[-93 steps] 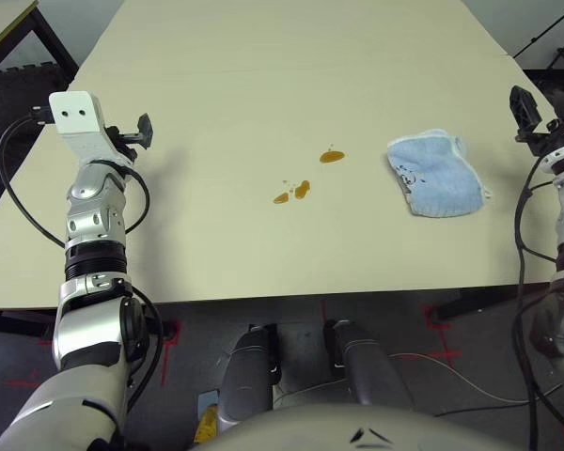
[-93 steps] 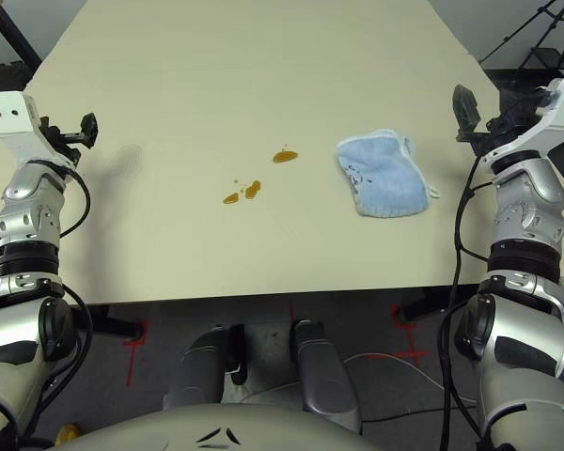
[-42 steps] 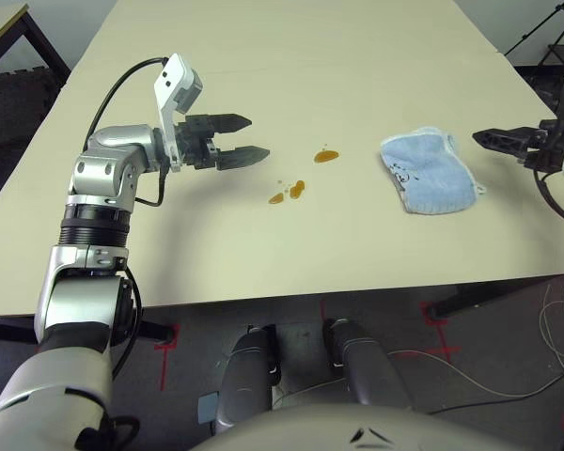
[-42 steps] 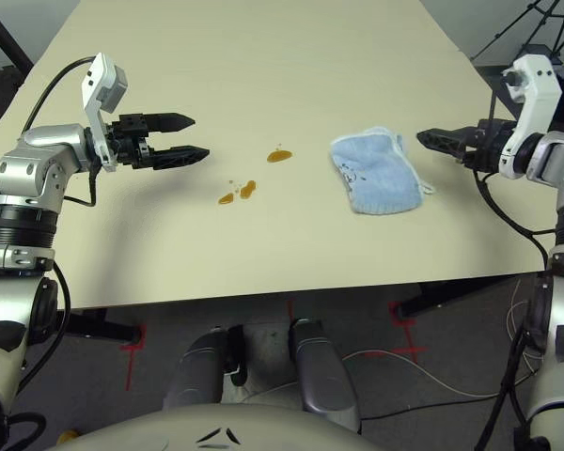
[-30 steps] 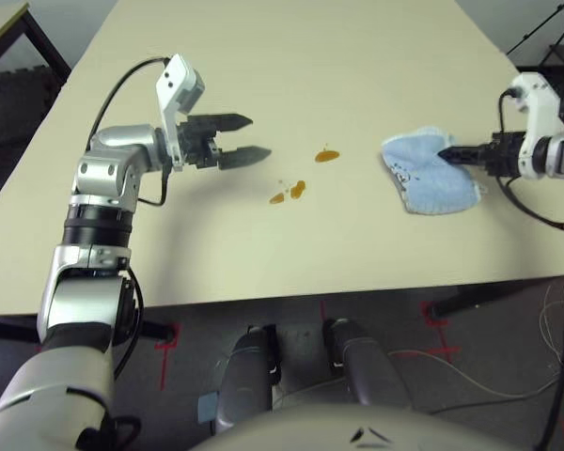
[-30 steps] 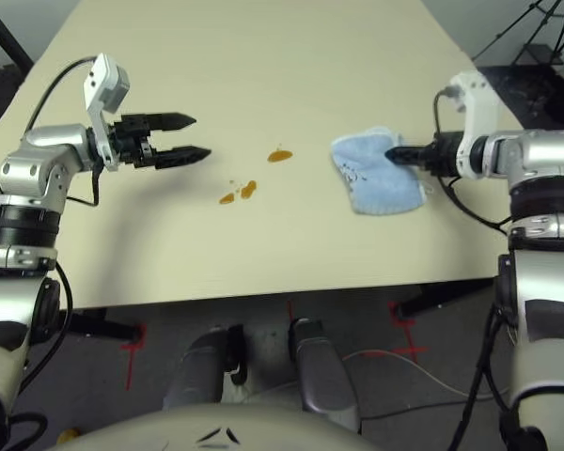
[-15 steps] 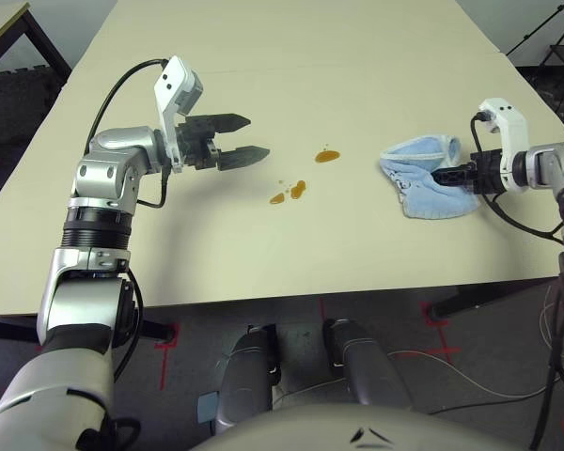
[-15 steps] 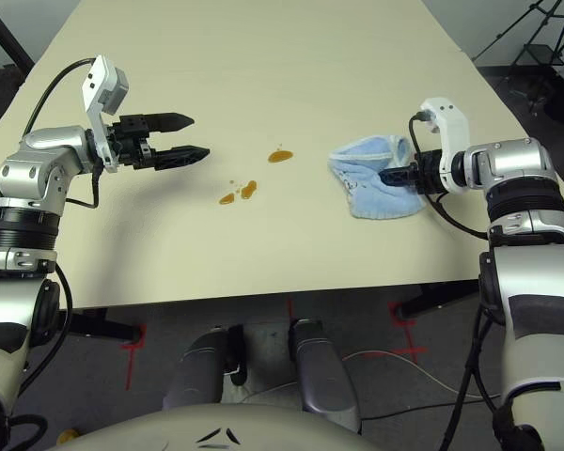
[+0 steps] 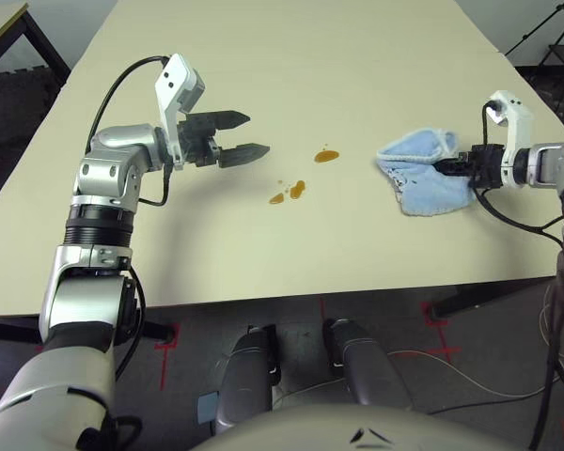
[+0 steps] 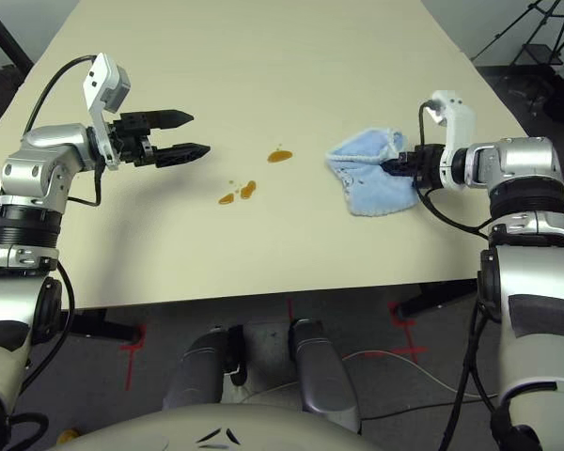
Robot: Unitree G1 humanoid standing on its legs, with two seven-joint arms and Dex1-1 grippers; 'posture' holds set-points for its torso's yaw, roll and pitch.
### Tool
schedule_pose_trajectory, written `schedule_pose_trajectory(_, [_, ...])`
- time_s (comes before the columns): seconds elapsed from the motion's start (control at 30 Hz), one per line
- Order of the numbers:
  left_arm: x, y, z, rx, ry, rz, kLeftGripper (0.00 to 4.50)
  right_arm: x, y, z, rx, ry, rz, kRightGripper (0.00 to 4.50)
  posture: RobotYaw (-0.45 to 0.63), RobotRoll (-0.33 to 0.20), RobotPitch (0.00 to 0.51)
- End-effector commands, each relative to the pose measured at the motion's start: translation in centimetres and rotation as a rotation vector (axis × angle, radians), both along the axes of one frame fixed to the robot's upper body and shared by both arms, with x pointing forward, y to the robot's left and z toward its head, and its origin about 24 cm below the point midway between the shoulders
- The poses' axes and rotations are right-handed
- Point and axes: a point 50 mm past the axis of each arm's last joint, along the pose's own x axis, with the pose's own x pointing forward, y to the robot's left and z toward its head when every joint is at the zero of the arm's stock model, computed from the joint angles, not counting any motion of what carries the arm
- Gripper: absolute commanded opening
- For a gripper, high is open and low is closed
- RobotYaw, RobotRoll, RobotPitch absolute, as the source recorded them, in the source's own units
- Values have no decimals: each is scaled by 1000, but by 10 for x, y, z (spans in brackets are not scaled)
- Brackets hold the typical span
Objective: Wipe the water off the table with a rag.
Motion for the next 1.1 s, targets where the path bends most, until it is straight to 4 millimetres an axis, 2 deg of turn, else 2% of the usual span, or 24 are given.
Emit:
schedule_pose_trajectory(0.03, [1, 1, 1, 11, -10, 11, 4500, 5, 9, 27, 126, -69, -27, 6, -216, 0, 162])
schedule_pose_trajectory(0.23, [2, 2, 0, 12, -10, 18, 4500, 12, 27, 45, 203, -99, -31, 6, -219, 0, 161])
schedule_pose_trajectory(0.4, [2, 3, -1, 15, -9, 23, 4500, 17, 51, 44, 220, -86, 1, 6, -221, 0, 161])
schedule_pose_trajectory(0.53, [2, 6, 0, 16, -8, 28, 4500, 25, 76, 31, 187, -70, 8, 6, -225, 0, 162])
schedule_pose_trajectory(0.7, [1, 14, 1, 29, -11, 49, 4500, 39, 96, 15, 109, -95, -53, 6, -216, 0, 160])
schedule_pose_trajectory(0.9, [-2, 22, 3, 34, -16, 67, 4500, 51, 108, -7, -8, -122, -122, 6, -198, 0, 159])
schedule_pose_trajectory(1.1, [-5, 27, 4, 34, -17, 74, 4500, 51, 121, -30, -42, -76, -120, 6, -188, 0, 160])
